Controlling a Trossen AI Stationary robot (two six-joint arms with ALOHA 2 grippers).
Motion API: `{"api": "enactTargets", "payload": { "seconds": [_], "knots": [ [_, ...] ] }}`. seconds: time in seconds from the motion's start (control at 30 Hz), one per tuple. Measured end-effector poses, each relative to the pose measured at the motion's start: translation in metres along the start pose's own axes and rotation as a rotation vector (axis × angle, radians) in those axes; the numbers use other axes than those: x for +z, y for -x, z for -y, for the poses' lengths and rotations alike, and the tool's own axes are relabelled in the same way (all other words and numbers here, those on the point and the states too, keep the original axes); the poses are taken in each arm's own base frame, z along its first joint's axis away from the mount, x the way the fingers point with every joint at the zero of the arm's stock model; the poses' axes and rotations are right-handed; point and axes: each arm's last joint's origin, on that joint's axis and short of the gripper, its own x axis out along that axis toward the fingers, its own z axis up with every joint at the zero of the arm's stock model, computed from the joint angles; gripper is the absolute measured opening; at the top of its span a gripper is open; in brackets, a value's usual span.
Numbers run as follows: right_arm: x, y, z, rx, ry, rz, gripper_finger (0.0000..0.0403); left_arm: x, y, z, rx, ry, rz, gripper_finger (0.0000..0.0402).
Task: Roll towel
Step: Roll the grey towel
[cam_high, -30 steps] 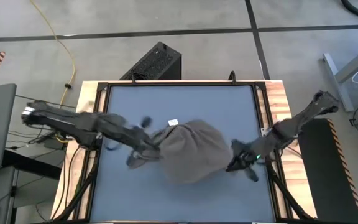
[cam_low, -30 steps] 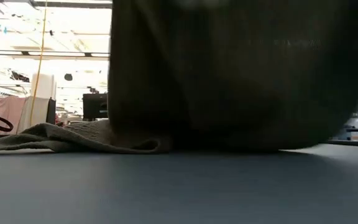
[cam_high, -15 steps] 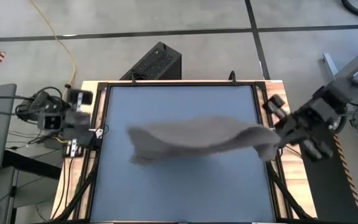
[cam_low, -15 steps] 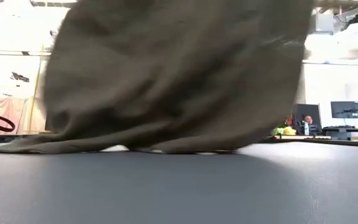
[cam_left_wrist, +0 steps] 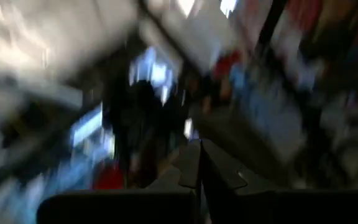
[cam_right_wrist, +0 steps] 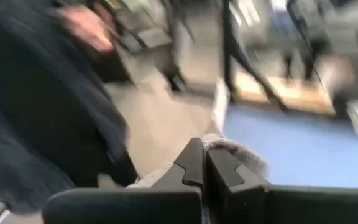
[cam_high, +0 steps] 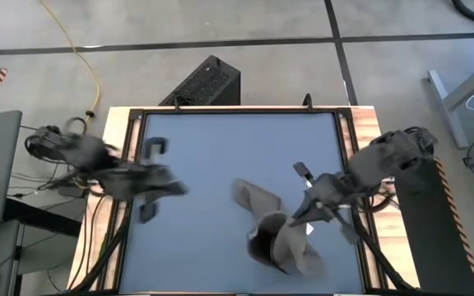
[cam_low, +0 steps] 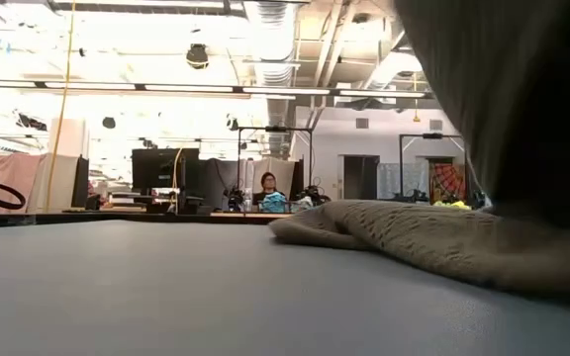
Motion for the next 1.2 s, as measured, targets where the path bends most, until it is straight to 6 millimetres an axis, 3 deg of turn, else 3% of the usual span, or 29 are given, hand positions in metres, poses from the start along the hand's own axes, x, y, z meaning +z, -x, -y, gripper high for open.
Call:
{"api": "enactTargets", "payload": {
  "seconds": [0.1,0.2,0.37,0.5,0.63,0.73,0.8,1.0,1.2],
  "knots": [
    [-0.013,-0.004,0.009,-0.127,-0.1,-0.126,0.0018,-0.039,-0.015,0.01,-0.054,0.035,-0.221,0.0],
    [-0.019,0.001,0.017,-0.235,-0.182,-0.169,0.0019,-0.07,-0.028,0.015,-0.124,0.134,-0.282,0.0],
    [-0.025,0.003,0.025,-0.321,-0.249,-0.222,0.0019,-0.11,-0.047,0.016,-0.063,0.291,-0.411,0.0014],
    [-0.028,0.003,0.034,-0.368,-0.27,-0.259,0.0019,-0.141,-0.067,0.026,-0.126,0.43,-0.482,0.006],
    [-0.032,0.007,0.045,-0.464,-0.298,-0.3,0.0019,-0.181,-0.086,0.051,-0.25,0.486,-0.62,0.0125],
    [-0.039,0.014,0.056,-0.594,-0.329,-0.354,0.0019,-0.208,-0.096,0.069,-0.379,0.461,-0.68,0.0169],
    [-0.044,0.018,0.066,-0.699,-0.377,-0.389,0.0019,-0.224,-0.103,0.074,-0.468,0.534,-0.649,0.019],
    [-0.064,0.015,0.099,-0.864,-0.487,-0.447,0.002,-0.254,-0.12,0.078,-0.487,0.636,-0.576,0.02],
    [-0.107,0.003,0.141,-0.956,-0.547,-0.672,0.002,-0.265,-0.124,0.081,-0.398,0.645,-0.625,0.0186]
  ]
}}
